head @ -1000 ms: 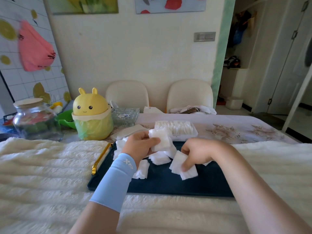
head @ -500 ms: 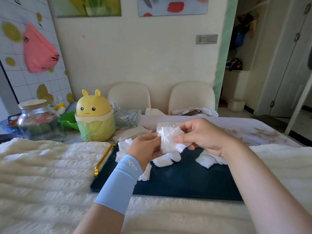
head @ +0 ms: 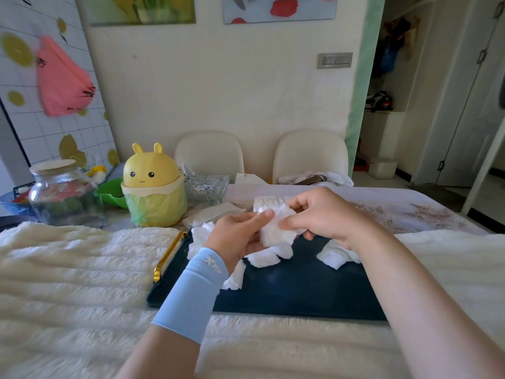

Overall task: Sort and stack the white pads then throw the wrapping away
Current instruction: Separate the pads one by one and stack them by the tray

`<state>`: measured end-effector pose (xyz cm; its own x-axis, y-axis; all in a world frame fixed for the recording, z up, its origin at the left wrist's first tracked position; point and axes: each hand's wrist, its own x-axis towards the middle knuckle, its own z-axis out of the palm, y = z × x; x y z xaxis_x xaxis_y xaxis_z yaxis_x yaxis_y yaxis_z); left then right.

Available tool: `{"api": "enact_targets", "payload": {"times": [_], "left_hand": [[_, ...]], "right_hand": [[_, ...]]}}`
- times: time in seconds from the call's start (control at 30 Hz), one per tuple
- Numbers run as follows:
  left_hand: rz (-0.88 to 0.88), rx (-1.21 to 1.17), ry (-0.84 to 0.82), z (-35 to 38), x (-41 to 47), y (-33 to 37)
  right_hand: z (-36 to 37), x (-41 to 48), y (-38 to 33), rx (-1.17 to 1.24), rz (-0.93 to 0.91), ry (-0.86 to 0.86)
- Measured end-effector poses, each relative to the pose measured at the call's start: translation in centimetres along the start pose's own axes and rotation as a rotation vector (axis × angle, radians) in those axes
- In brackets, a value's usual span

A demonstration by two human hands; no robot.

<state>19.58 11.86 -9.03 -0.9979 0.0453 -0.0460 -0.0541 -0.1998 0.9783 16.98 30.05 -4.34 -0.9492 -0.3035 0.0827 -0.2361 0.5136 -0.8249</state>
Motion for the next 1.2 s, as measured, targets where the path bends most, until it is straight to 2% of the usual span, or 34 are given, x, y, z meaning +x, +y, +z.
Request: {"api": "enact_targets", "payload": {"times": [0.1, 0.33, 0.57, 0.83, 0.93, 1.0, 1.1, 1.2], "left_hand": [[-0.006, -0.09, 0.063, 0.0, -0.1, 0.0], [-0.024, -0.167, 0.015, 0.1, -0.3, 0.0], [0.046, -0.174, -0.171, -0.8, -0.2, 0.3], [0.038, -0.146, -0.051, -0.6, 0.3, -0.2], [0.029, -0.129, 0.002, -0.7, 0.4, -0.2], [0.025, -0.134, 0.002, -0.7, 0.4, -0.2], [0.034, -0.133, -0.055, -0.5, 0.1, 0.0], [0.041, -0.123, -0.122, -0.5, -0.2, 0.3]], "right_hand": [[0.1, 0.0, 0.0, 0.036, 0.023, 0.03], [0.2, 0.1, 0.0, 0.08, 0.065, 0.032], [0.0, 0.5, 0.5, 0.146, 0.143, 0.122], [-0.9, 0.1, 0.3, 0.095, 0.165, 0.192], [-1.7, 0.1, 0.1, 0.17, 0.131, 0.224], [-1.6, 0.1, -0.1, 0.239, 0.107, 0.172], [-0.5, 0.2, -0.2, 0.167, 0.102, 0.099], [0.3, 0.4, 0.0, 0.055, 0.11, 0.12]]}}
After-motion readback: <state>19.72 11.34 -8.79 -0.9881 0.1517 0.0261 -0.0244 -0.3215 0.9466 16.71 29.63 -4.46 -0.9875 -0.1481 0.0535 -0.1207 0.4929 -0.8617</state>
